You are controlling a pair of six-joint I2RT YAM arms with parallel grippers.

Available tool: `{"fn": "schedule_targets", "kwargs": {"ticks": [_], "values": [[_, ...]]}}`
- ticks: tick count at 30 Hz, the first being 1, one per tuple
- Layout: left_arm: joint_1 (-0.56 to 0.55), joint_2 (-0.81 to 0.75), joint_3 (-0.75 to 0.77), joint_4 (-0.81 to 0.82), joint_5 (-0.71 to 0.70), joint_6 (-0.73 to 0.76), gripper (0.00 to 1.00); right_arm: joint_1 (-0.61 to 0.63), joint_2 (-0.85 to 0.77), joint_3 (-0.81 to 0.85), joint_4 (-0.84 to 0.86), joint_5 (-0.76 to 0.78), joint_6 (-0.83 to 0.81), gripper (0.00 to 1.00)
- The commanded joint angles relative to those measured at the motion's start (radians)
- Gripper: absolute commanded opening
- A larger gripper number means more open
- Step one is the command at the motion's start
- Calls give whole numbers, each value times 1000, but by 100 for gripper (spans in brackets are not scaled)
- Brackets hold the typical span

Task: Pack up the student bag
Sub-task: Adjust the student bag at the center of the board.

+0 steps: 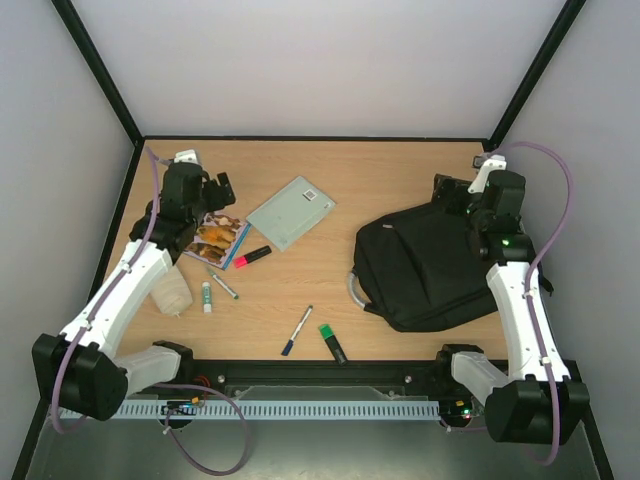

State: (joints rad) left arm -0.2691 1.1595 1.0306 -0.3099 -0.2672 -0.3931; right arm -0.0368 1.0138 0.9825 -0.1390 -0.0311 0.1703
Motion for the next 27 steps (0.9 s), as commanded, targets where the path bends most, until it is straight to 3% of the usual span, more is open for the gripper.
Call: {"fn": "schedule_targets", "kwargs": {"ticks": [1,8,11,13,17,23,27], "values": [[8,18,-24,78,124,22,99,9,23,-12,-68,-63,-85,100],[-7,-48,-69,170,133,70,99,11,103,33,-233,-109,-212,100],[-8,-89,-117,229,-21,35,99,5,122,49,-309,-130,-268,99],[2,-96,-128,155,-183,-179,99,2,129,60,-368,-142,-311,100],[41,-96,-152,200,-76,-161,99,-1,114,61,-434,-138,-380,99],[13,-42,-167,256,47,-115,99,-73,143,49,-529,-143,-473,99],[-3,50,-137,246,240,-127,92,-171,175,49,-587,-181,-547,98]]}}
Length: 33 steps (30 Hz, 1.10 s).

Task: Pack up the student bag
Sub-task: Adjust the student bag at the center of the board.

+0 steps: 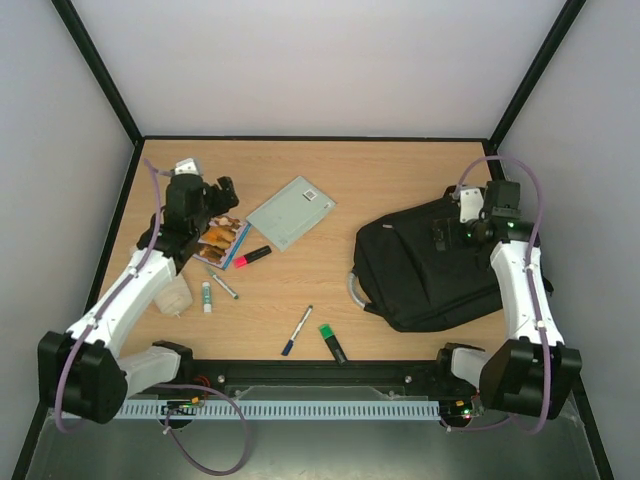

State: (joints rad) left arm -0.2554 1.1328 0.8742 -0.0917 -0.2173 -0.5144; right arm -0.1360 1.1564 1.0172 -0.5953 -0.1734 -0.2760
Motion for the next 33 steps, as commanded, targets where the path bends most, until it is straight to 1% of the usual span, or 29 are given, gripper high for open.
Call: {"fn": "schedule_targets", "kwargs": {"ticks": [1,4,7,13,18,22,25,28,33], "values": [[-29,103,25,27,232,-14,90,-92,41,15,-145,-32,-112,98],[-86,174,33,37,316,-16,88,-141,60,14,-182,13,-145,98],[-157,254,57,21,347,-25,87,-182,60,0,-220,35,-191,99],[-289,402,98,43,425,-56,89,-241,50,-31,-292,108,-232,100],[-395,533,209,21,422,-47,94,-285,41,-35,-331,253,-239,99],[-429,643,289,14,467,-52,99,-362,88,-34,-350,284,-244,99],[-438,711,358,-17,467,-55,100,-419,126,-42,-354,283,-240,100],[-438,758,408,-11,475,-58,99,-474,151,-53,-358,275,-244,99],[-439,852,504,17,525,-65,100,-507,163,-108,-323,277,-261,99]]}}
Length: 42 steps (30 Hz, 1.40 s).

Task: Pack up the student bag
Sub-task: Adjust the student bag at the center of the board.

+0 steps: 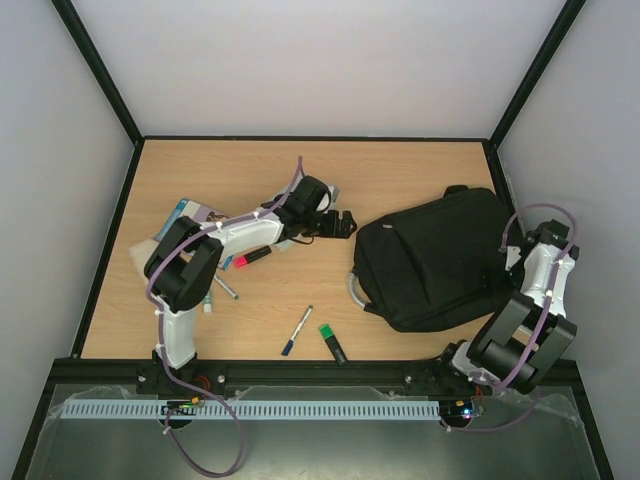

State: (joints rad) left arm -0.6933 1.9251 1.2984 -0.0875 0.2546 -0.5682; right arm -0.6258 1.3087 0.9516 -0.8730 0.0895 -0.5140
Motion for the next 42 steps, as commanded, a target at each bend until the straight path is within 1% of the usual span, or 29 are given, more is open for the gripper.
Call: {"fn": "schedule_targets", "kwargs": {"ticks": [1,4,7,9,13,17,23,26,30,34,37,39,42], "values": [[-2,80,101,20,62,-10,100,-18,16,-53,-40,6,-26,99],[-18,144,158,22,51,32,100,-17,38,-75,9,-63,-35,99],[-50,227,243,-20,53,115,99,-17,77,-120,163,-77,-30,100],[-68,259,291,-54,54,135,100,-17,119,-128,223,-77,-25,100],[-99,238,264,-78,28,125,100,-6,197,-133,325,-99,-14,100],[-122,154,135,-40,17,115,99,53,295,-82,396,-103,22,99],[-126,45,-41,-3,-8,91,98,148,476,114,386,-142,125,99],[-127,11,-92,-3,-19,99,98,212,529,199,386,-143,165,99],[-135,-28,-131,-13,-45,120,97,256,590,283,394,-142,200,99],[-137,-111,-113,-80,-108,145,96,263,628,369,374,-125,230,100],[-135,-164,-76,-114,-166,172,97,262,577,372,365,-112,243,99],[-122,-162,-35,-113,-199,175,99,261,528,343,362,-120,248,99],[-98,-87,76,-132,-236,166,100,260,458,295,336,-136,258,100]]}}
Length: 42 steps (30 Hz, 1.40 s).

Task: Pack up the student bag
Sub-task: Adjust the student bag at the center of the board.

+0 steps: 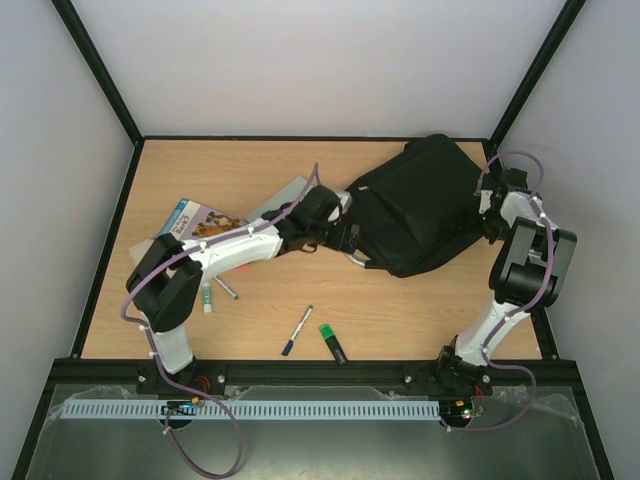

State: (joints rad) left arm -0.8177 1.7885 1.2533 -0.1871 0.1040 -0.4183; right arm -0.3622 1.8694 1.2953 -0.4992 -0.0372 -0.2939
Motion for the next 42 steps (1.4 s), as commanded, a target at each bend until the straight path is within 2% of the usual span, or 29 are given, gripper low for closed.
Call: {"fn": "schedule_targets", "kwargs": {"ticks": [1,6,11,19,26,29,32,42], "values": [[36,77,158,-37,-101,13,100,-4,-127,-65,-50,-18,42,100],[109,220,341,-37,-56,11,99,-34,-221,-104,-130,-48,61,100],[175,396,534,-33,22,16,99,-127,-272,-114,-193,-163,79,100],[191,605,739,-37,134,71,100,-185,-206,-150,-190,-307,75,99],[202,729,850,-29,247,40,99,-185,-67,-68,-155,-429,134,99],[198,750,854,-29,315,7,96,-183,8,-16,-155,-476,156,99],[179,730,827,-40,311,18,96,-173,58,29,-157,-501,163,100],[114,588,585,-9,365,6,94,-41,147,80,-108,-466,217,99]]}}
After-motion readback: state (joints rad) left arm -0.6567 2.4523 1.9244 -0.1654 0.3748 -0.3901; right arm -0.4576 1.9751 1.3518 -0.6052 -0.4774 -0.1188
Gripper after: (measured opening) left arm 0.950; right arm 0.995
